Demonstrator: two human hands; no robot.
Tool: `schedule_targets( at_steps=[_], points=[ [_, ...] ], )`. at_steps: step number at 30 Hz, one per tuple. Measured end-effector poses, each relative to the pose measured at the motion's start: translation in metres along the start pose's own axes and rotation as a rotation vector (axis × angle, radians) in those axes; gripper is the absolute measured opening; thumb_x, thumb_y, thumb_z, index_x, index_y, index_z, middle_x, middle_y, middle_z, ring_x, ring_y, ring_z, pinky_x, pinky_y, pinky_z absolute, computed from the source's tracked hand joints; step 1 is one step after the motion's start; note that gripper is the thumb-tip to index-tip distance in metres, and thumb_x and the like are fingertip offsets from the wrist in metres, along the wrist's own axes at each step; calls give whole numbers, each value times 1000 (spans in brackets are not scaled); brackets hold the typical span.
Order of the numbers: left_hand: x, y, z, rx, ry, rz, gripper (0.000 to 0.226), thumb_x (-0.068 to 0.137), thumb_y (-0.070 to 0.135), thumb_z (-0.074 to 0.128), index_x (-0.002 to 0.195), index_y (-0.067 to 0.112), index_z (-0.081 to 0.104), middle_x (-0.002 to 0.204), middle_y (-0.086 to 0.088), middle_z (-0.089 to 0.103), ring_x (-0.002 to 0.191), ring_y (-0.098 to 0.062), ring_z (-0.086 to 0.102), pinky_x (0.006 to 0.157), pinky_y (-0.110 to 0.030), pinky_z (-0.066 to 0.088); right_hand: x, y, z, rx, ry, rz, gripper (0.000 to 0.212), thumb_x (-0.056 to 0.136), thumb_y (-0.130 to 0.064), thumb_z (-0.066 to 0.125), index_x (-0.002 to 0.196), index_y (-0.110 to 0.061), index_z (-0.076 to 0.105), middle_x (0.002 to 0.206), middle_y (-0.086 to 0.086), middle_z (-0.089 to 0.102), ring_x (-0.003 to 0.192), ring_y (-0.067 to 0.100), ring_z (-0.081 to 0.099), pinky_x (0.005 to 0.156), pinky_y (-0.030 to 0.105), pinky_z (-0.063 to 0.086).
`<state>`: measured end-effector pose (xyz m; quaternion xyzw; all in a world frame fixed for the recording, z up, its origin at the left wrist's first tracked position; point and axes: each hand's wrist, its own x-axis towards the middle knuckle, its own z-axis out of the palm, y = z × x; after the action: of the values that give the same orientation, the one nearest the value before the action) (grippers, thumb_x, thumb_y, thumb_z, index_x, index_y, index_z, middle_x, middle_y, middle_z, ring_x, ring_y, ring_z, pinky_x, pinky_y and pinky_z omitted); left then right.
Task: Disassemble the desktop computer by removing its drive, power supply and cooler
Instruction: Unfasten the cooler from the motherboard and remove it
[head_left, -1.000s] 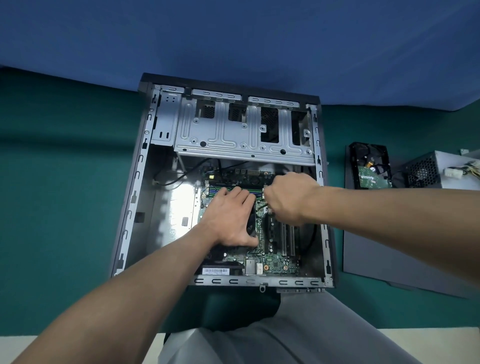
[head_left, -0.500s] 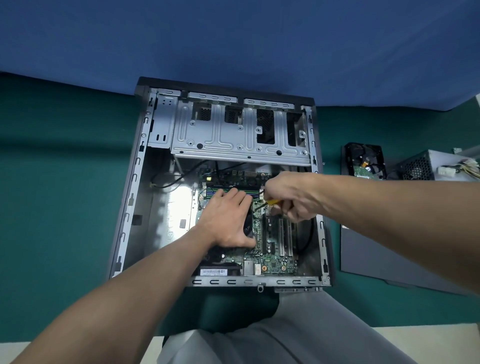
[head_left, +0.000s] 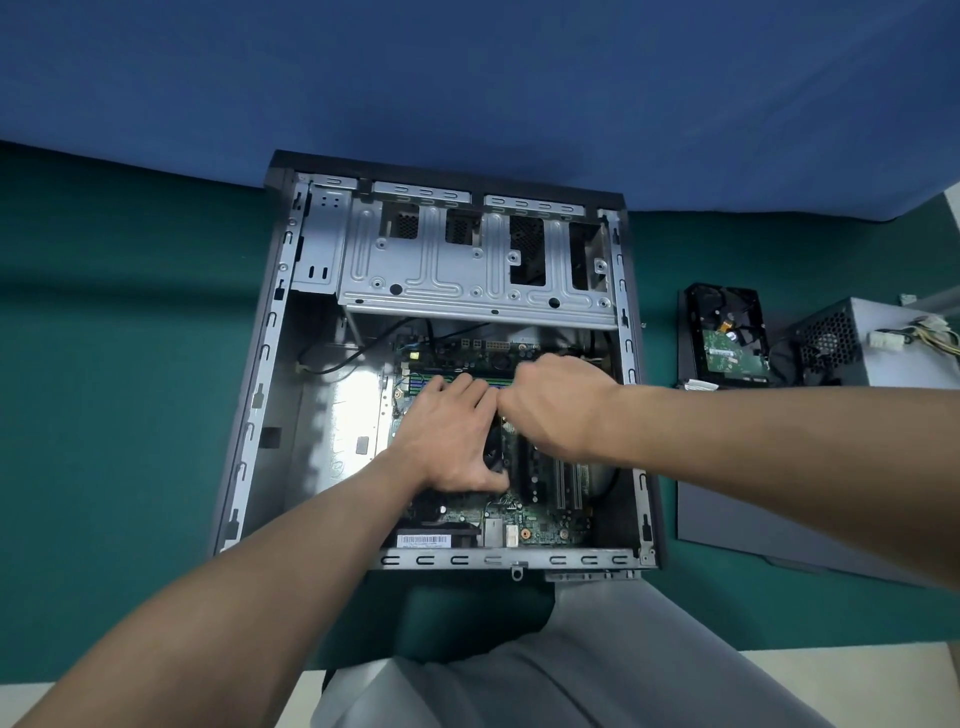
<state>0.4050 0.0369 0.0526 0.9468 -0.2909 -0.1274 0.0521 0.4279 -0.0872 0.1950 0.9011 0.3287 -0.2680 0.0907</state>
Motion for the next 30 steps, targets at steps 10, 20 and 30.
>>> schedule_targets(
  at_steps=[10,20,30],
  points=[
    [0,-1,-2,-9,8,9,86,62,82,40,114,14,45,111,-4,53,102,-22,44,92,-42,36,16,12,0,700,-249,547,24,92,-6,41,68,-10,43,67,4,46,55,17,44,39,17,39],
    [0,0,-2,-16,3,8,89,61,82,39,115,13,48,109,-3,53,101,-22,45,92,-43,36,2,15,8,-97,5,-50,37,91,-14,51,59,-12,31,62,4,47,62,26,55,54,28,39],
    [0,0,-3,-4,7,11,88,60,83,37,114,14,46,110,-4,54,101,-21,45,90,-41,36,16,17,7,814,-258,644,14,96,-11,41,95,-3,52,82,8,52,56,16,44,46,23,40]
  ],
)
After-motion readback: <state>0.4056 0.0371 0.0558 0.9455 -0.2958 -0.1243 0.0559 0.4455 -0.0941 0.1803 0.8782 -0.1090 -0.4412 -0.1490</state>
